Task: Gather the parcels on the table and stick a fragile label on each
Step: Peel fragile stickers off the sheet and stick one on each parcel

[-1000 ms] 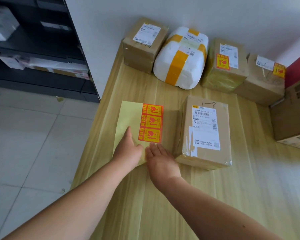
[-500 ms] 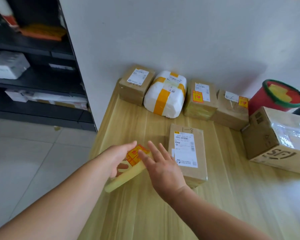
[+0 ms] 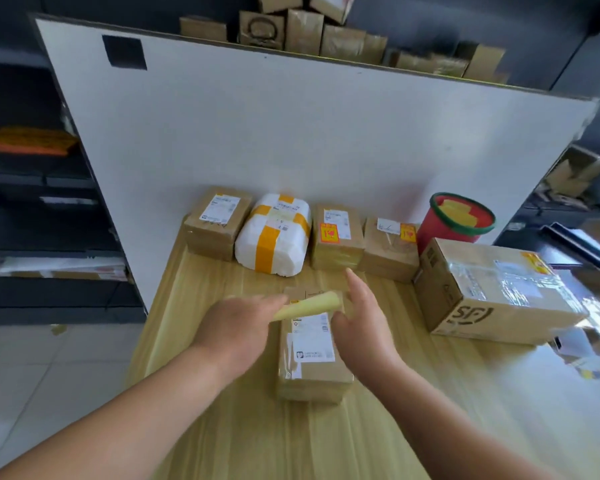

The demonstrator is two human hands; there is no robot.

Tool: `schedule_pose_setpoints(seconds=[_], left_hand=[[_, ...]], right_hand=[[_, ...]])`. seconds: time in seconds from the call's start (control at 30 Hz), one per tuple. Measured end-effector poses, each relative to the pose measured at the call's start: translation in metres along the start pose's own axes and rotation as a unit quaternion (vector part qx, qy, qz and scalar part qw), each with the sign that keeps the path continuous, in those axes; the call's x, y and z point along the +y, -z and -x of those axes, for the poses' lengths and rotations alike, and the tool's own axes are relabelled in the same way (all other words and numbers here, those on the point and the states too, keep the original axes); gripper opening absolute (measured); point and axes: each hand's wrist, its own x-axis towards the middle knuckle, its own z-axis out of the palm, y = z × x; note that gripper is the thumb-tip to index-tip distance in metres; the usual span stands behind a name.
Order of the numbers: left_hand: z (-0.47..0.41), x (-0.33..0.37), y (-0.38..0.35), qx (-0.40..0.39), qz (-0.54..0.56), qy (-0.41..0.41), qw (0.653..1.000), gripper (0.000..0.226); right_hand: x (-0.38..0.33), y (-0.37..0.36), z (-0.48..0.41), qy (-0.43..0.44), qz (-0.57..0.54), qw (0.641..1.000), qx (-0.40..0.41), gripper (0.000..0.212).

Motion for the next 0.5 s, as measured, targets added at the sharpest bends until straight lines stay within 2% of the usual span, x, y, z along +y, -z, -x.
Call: schedule_pose_setpoints(seconds=[0.03,0.07,0.1,0.13,0.17,0.27,0.33,0.43,0.5], left_hand=[[-0.003,0.001,0.003,0.045,-0.024,-0.059,0.997,0.054],[-0.005,0.002,0.004,0.075,-0.051,-0.107,0.99,0.052],[-0.008,0.001,0.002,0.105,-0.083,-0.149,0.98,0.05],[-0.011,0.001,0.001,0.119,-0.111,-0.182,0.97,0.048],[-0.015,0.002,0.001,0.128,-0.135,-0.203,0.961,0.047],[-0.023,0.007,0.004,0.145,-0.18,-0.238,0.943,0.046],[-0.027,0.008,0.002,0.129,-0.186,-0.255,0.94,0.047],[-0.027,0.009,-0.002,0.035,-0.184,-0.249,0.95,0.046],[-0.024,0.015,0.001,-0.029,-0.144,-0.213,0.966,0.068]], right_hand=[[-0.003,0.01,-0.005,-0.129,-0.145,0.981,-0.032,0.059],[-0.006,0.021,-0.012,-0.236,-0.273,0.929,-0.086,0.053],[-0.008,0.03,-0.016,-0.29,-0.356,0.877,-0.137,0.054],[-0.008,0.037,-0.019,-0.313,-0.4,0.845,-0.165,0.06],[-0.01,0.043,-0.02,-0.314,-0.423,0.831,-0.18,0.062],[-0.019,0.049,-0.023,-0.26,-0.438,0.841,-0.181,0.036],[-0.017,0.048,-0.026,-0.228,-0.439,0.859,-0.134,0.054],[-0.011,0.05,-0.029,-0.167,-0.377,0.907,-0.09,0.07],[-0.007,0.056,-0.029,-0.129,-0.33,0.931,-0.084,0.074]])
